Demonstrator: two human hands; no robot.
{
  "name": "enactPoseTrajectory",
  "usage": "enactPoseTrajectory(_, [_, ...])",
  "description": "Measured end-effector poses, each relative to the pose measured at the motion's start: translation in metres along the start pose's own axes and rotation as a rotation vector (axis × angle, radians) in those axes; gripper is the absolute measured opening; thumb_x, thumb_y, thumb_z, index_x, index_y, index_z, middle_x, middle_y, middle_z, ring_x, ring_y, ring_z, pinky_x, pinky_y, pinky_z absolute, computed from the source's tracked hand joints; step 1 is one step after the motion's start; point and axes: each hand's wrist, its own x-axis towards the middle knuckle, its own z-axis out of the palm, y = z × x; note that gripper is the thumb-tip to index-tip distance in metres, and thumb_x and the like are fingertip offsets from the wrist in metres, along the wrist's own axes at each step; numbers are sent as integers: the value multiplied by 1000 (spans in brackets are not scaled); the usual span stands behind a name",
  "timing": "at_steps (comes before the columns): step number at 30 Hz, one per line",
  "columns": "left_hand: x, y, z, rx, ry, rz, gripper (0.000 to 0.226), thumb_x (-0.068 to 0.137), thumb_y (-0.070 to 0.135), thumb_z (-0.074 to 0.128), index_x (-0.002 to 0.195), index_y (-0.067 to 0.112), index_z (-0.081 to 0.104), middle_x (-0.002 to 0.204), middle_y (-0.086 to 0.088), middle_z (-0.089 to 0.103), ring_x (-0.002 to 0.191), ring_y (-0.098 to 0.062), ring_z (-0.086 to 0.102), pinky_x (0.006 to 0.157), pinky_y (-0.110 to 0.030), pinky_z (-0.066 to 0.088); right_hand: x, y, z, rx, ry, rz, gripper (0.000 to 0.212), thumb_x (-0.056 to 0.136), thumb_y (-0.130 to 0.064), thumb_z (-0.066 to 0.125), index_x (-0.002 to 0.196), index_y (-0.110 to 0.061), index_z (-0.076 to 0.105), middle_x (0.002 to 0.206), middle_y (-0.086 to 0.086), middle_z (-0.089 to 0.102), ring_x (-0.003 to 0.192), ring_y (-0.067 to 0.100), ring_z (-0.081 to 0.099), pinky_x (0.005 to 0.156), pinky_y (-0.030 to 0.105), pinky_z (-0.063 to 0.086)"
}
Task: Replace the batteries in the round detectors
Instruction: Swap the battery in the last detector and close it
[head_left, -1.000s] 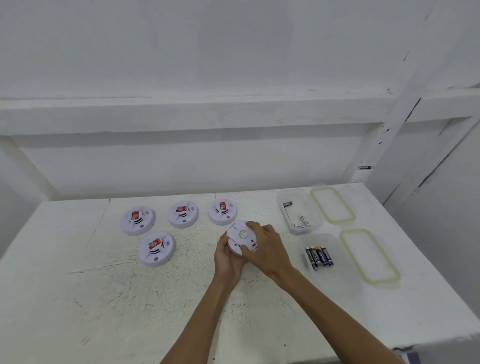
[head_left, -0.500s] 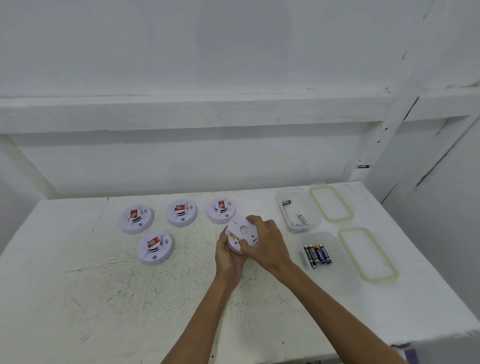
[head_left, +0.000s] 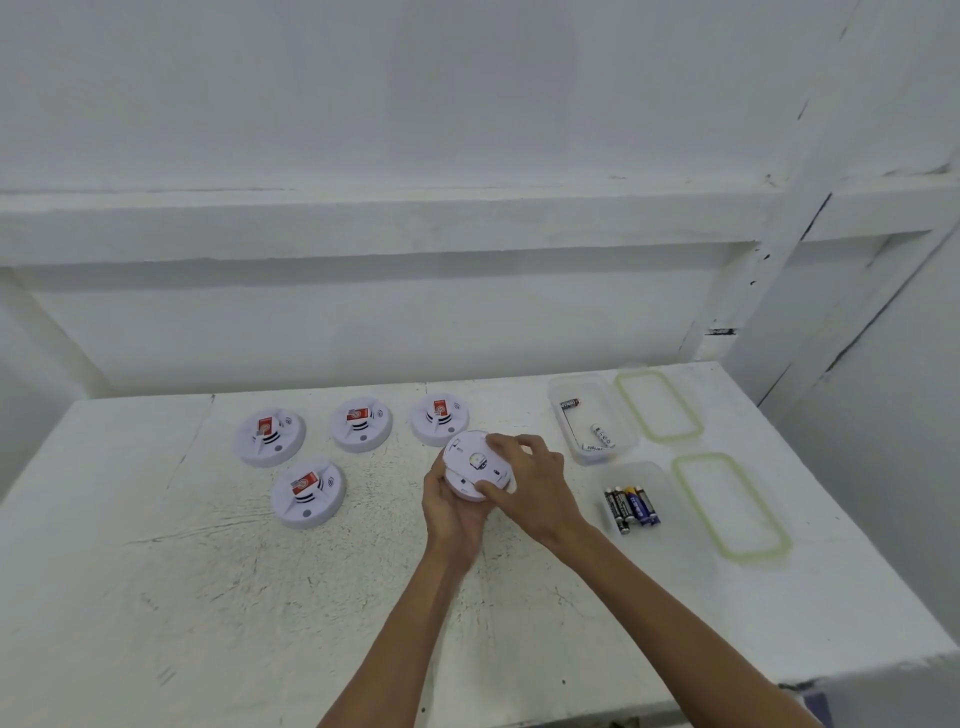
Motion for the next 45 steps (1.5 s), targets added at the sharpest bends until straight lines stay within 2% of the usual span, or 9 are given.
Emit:
enactPoseTrajectory(4, [-4, -1, 2, 87, 4, 91, 41, 108, 18, 48, 148, 22, 50, 144, -14, 61, 129, -38, 60, 93, -53, 56, -3, 2, 2, 64, -2, -24, 70, 83, -51, 69, 145, -30, 43, 143, -1, 45, 130, 17, 42, 108, 36, 39])
enactPoseTrajectory(7, [-8, 1, 10, 114, 2, 133, 39, 109, 15, 47, 148, 20, 49, 144, -12, 61, 125, -31, 64, 89, -43, 63, -7, 1, 4, 94, 57, -22, 81, 76, -63, 71, 141, -23, 47, 150, -6, 39, 134, 10, 38, 104, 28, 43])
enactPoseTrajectory(12, [-10, 5, 17, 176, 9, 181, 40, 109, 15, 48, 149, 16, 46, 143, -10, 61, 118, -23, 67, 82, -35, 64, -13, 4, 6, 214, 41, 48, 80, 72, -60, 78, 137, -25, 49, 132, -14, 57, 114, 0, 56, 88, 24, 55])
enactPoseTrajectory(16, [-10, 1, 17, 200, 15, 177, 41, 108, 19, 50, 149, 21, 46, 144, -10, 60, 128, -35, 62, 87, -48, 61, -17, 5, 1, 305, 61, 67, 65, 76, -40, 84, 132, -18, 58, 113, -30, 57, 101, -16, 56, 79, 11, 51])
enactPoseTrajectory(20, [-10, 2, 20, 183, 46, 157, 39, 109, 19, 49, 148, 20, 45, 145, -11, 59, 129, -37, 60, 85, -48, 62, -18, 7, 1, 352, 67, 52, 65, 77, -37, 85, 134, -18, 60, 116, -25, 60, 103, -12, 58, 78, 16, 54])
enactPoseTrajectory(24, [-9, 4, 22, 151, 51, 153, 37, 109, 18, 49, 146, 18, 45, 146, -12, 57, 131, -38, 59, 89, -51, 60, -14, 9, 2, 326, 60, 64, 74, 75, -51, 81, 139, -23, 55, 128, -12, 63, 104, 2, 60, 85, 25, 55])
enactPoseTrajectory(27, [-9, 7, 26, 140, 52, 155, 38, 109, 17, 49, 147, 17, 44, 146, -13, 57, 130, -38, 59, 82, -45, 63, -12, 9, 0, 319, 55, 72, 74, 76, -45, 83, 141, -25, 53, 123, -11, 62, 99, 7, 59, 84, 22, 52])
enactPoseTrajectory(36, [-10, 10, 27, 40, 41, 134, 37, 108, 12, 47, 146, 14, 47, 146, -16, 57, 123, -33, 63, 78, -43, 65, -13, 11, 4, 286, 84, 29, 70, 77, -49, 80, 138, -30, 51, 134, -13, 59, 111, 2, 57, 79, 15, 52])
enactPoseTrajectory(45, [-2, 11, 20, 73, -19, 115, 35, 108, 9, 45, 143, 14, 51, 145, -17, 58, 119, -30, 67, 76, -46, 65, -7, 14, 3, 426, 110, 112, 62, 67, -35, 91, 116, -21, 56, 116, -14, 65, 109, -1, 62, 80, 32, 58])
